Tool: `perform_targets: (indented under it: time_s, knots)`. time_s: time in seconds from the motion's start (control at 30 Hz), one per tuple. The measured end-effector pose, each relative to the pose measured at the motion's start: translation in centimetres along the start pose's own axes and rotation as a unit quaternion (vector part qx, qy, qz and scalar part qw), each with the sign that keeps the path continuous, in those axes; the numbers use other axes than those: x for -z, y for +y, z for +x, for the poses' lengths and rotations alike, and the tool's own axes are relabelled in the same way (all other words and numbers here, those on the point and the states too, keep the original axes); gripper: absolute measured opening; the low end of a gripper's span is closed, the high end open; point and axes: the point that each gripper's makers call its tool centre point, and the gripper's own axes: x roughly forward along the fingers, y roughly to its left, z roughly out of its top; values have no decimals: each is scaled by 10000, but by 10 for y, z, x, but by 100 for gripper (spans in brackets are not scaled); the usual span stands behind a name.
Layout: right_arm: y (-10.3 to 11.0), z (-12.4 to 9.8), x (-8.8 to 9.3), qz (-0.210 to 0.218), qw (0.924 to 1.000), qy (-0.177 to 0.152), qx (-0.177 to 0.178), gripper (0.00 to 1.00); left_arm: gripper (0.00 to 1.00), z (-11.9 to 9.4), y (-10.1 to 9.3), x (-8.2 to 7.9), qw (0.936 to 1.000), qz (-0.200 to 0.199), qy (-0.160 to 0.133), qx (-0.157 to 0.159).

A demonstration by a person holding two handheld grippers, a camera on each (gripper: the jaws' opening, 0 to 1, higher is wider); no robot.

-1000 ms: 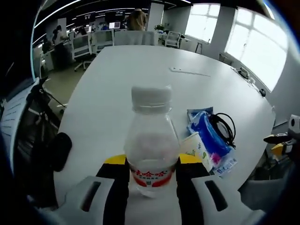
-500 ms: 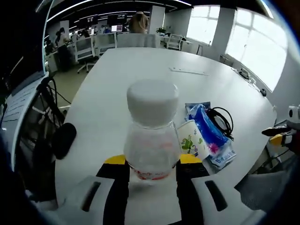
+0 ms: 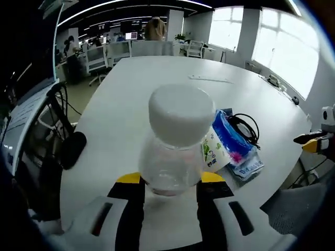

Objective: Arrange the tabletop items into an orderly group along one side of the table until the central work area is clear of visible clutter.

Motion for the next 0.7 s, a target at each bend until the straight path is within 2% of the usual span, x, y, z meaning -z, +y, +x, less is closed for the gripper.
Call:
perform_targets:
  time_s: [0.37, 0.7]
  knots:
    - [1, 1, 1, -11, 10000, 72, -12, 46, 37, 3, 1, 1, 9999, -58, -73, -91]
    - [1, 4, 1, -7, 10000, 88, -35, 46, 37, 12, 7, -9, 9999, -97, -82, -91]
